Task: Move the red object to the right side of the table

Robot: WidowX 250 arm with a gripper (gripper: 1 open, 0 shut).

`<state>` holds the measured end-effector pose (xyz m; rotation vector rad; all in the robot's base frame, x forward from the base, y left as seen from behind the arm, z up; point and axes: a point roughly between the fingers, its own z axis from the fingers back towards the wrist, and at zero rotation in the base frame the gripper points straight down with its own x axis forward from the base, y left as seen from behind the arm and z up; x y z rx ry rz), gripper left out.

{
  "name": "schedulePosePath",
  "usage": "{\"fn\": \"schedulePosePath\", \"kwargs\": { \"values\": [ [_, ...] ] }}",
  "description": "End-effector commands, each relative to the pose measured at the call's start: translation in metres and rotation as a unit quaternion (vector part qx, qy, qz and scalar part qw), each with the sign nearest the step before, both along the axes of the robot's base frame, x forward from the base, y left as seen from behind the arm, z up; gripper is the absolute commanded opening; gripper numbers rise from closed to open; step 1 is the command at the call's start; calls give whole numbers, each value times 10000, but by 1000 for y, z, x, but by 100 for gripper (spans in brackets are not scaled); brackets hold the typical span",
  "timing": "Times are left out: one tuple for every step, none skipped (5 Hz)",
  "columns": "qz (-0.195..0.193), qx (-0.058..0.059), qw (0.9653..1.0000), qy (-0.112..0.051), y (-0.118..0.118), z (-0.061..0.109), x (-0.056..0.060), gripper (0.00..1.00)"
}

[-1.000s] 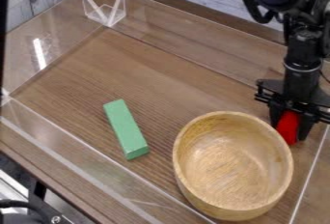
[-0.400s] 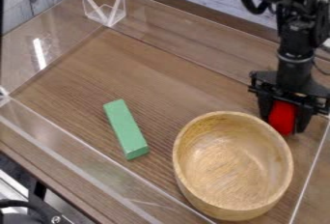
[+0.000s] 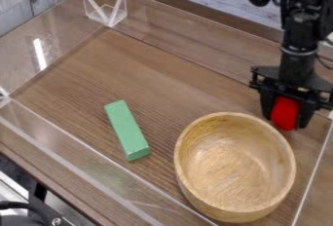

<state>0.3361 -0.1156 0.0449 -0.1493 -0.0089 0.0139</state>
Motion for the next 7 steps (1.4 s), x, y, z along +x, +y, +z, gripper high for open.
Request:
{"fn": "schedulePosePath", "kwargs": {
  "values": [
    [207,-66,9991,-366,3,28,15,0],
    [424,-60,9983,-401,14,41,9,100],
    [656,-53,9968,-463,25,56,3,100],
    [853,-83,9941,-671,39,82,-2,100],
    [900,-112,9922,-860,53,104,3,100],
    [976,-81,9899,-1026,64,118,9,100],
    [953,-33,9889,-1139,69,128,1,100]
  ]
}}
